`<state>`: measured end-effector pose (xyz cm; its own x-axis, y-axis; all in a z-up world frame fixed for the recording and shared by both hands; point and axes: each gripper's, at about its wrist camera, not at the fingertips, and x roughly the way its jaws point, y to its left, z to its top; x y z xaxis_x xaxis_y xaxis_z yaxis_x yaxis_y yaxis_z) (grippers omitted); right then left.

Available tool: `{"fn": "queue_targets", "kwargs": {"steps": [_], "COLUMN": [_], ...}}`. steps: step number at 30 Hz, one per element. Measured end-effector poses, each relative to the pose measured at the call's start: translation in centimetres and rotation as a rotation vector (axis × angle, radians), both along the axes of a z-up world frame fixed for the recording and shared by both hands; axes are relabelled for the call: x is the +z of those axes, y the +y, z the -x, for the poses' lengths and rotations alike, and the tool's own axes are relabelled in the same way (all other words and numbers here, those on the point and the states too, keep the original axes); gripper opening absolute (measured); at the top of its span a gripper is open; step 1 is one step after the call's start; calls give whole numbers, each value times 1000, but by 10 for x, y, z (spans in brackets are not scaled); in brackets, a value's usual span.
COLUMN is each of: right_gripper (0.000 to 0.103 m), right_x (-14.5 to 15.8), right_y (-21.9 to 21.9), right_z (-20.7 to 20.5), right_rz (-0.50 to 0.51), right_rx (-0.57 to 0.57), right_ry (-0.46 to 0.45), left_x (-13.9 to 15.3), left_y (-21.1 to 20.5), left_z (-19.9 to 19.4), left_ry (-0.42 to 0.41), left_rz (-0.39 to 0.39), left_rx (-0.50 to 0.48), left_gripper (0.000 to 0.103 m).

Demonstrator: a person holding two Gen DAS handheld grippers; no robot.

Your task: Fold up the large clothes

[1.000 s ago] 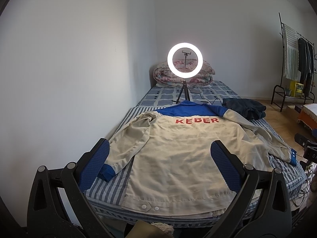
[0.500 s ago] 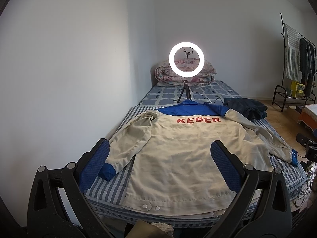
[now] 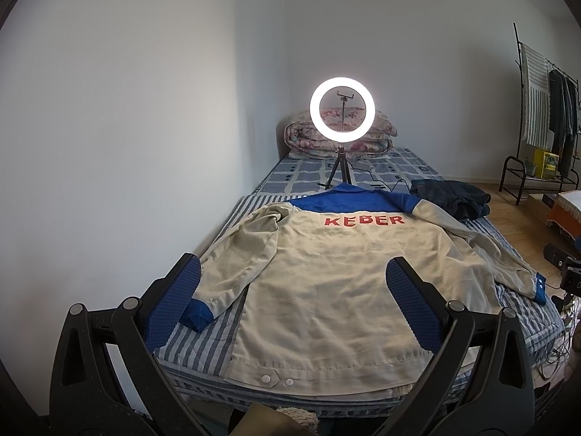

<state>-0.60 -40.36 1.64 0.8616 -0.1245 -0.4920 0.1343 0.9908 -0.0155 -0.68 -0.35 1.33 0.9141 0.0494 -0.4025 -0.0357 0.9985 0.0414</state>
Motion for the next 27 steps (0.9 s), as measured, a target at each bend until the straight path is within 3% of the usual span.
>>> {"fn": "queue_targets", "kwargs": {"steps": [27], "right_gripper": [103], "right_x": [-1], "right_y": [13], "right_z": [-11], "right_rz": [11], "right_rx": [17], "right_ry": [5], "left_x": [-13], "left_y": [16], "left_z": [-14], "left_ry": [9], "left_rz": [-25], "left_rx": [32], "left_gripper": [103]}}
